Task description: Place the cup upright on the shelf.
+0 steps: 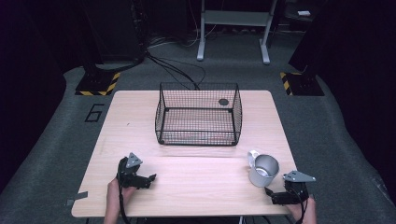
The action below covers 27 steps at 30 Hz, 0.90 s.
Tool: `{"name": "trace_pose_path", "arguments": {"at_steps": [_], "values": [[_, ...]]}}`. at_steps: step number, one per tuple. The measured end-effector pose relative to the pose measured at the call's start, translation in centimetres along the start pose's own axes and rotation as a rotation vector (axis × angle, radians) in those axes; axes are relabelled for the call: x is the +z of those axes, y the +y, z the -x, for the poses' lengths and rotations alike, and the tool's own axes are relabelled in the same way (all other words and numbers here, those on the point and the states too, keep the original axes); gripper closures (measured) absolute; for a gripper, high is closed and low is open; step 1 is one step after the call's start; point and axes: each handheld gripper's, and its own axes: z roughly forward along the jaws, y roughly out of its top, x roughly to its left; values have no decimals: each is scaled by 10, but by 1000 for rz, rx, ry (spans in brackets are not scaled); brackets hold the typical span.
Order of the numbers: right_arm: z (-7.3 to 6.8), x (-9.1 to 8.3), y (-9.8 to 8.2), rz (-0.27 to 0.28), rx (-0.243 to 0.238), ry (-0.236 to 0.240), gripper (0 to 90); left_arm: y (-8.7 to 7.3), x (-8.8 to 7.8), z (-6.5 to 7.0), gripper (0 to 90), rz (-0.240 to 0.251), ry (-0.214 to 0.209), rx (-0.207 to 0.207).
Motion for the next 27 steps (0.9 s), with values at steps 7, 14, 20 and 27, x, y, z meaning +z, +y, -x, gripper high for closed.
{"name": "trace_pose_path", "arguments": {"at_steps": [7,14,20,27], "values": [[0,0,0,-3,-2,-3,0,0,0,0,3,-2,-3,0],[1,0,1,-14,-9,-1,0,0,1,0,3,7,4,-3],[1,-2,1,-18,28,-27,0,0,0,0,3,3,2,1],[-2,-9,3,-14,42,4,0,0,0,0,3,2,1,-2]]}}
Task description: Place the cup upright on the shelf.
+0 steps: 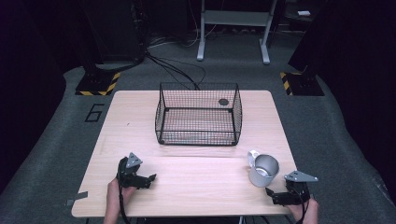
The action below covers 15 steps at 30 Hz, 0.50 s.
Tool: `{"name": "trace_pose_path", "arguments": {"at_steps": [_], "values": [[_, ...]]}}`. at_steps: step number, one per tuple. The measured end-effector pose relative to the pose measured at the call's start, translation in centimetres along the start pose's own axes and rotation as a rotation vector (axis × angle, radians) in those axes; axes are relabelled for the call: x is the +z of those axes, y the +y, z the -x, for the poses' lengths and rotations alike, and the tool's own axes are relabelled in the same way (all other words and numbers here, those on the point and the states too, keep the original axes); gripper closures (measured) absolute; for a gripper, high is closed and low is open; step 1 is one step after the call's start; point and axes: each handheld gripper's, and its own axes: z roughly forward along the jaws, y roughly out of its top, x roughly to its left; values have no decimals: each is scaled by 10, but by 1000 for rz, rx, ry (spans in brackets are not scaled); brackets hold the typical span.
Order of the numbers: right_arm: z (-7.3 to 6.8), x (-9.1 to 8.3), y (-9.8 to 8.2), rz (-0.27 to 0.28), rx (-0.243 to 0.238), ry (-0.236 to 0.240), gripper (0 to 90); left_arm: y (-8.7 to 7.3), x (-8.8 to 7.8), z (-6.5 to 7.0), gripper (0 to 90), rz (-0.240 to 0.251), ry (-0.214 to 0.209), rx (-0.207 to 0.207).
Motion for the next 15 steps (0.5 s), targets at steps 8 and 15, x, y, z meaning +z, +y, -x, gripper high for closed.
{"name": "trace_pose_path", "arguments": {"at_steps": [8,15], "values": [[-13,-19,18,30,-39,29,0,0,0,0,3,0,0,0],[-20,-29,38,55,-59,51,0,0,0,0,3,0,0,-1]]}}
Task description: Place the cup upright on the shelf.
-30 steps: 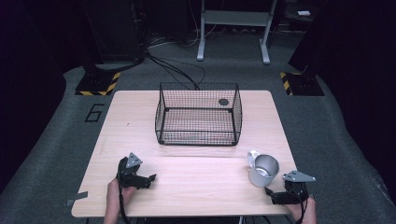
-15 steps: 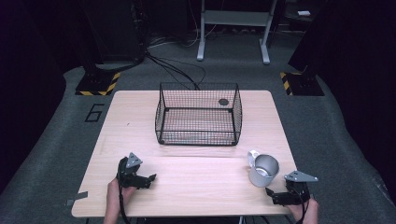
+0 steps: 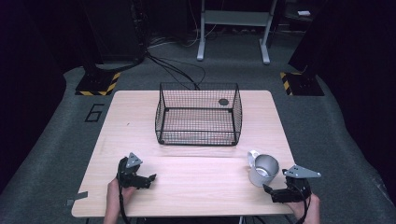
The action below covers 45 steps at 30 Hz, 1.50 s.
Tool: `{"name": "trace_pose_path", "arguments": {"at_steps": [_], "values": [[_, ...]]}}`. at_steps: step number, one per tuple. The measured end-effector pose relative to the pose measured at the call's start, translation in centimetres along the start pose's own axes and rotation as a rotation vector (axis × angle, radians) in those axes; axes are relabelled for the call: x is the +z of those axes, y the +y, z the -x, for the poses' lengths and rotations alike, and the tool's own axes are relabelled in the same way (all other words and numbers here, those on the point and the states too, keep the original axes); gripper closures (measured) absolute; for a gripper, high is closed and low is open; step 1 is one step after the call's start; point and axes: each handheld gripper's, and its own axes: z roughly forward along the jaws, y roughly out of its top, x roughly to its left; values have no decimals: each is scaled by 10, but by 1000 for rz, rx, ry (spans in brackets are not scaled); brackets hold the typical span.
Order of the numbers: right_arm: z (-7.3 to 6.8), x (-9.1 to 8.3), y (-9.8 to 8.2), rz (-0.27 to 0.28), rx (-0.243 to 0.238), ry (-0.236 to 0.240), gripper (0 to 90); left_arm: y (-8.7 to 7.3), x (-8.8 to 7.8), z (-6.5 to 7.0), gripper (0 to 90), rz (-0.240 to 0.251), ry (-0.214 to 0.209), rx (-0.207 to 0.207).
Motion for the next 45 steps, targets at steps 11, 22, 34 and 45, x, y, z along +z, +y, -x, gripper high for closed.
{"name": "trace_pose_path", "arguments": {"at_steps": [11,22,34,45], "values": [[-3,3,28,29,-36,-4,0,0,0,0,3,0,0,1],[-6,20,45,3,-36,-2,0,0,0,0,4,0,0,1],[-7,28,48,-33,-44,-40,42,0,0,0,4,0,0,0],[-9,29,46,-8,-39,-59,53,1,1,0,3,1,2,3]]}}
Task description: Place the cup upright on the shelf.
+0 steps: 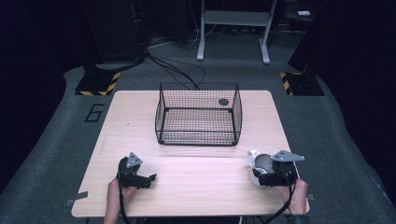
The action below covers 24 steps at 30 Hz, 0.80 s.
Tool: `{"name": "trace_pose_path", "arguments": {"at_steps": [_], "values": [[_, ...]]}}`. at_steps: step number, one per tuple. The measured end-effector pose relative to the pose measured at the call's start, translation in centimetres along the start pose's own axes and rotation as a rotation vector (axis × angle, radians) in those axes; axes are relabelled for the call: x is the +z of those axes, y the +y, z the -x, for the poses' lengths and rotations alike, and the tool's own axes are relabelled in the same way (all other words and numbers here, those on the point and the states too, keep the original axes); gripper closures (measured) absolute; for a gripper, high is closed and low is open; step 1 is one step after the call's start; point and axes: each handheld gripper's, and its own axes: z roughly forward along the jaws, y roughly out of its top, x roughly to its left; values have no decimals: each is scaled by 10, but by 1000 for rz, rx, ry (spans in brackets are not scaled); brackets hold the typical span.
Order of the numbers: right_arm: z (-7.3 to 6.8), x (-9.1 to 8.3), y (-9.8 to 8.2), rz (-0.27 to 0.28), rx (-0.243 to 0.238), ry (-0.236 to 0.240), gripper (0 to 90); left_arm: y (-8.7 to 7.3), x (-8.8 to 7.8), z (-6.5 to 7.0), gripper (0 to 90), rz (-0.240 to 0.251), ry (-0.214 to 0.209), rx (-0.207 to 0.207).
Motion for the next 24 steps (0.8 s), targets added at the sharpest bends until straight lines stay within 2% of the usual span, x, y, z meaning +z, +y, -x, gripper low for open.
{"name": "trace_pose_path", "arguments": {"at_steps": [13,24], "values": [[1,-2,-1,32,37,-10,55,0,0,0,4,-4,-2,0],[-6,-6,10,34,19,5,56,0,-1,0,4,-7,-5,-1]]}}
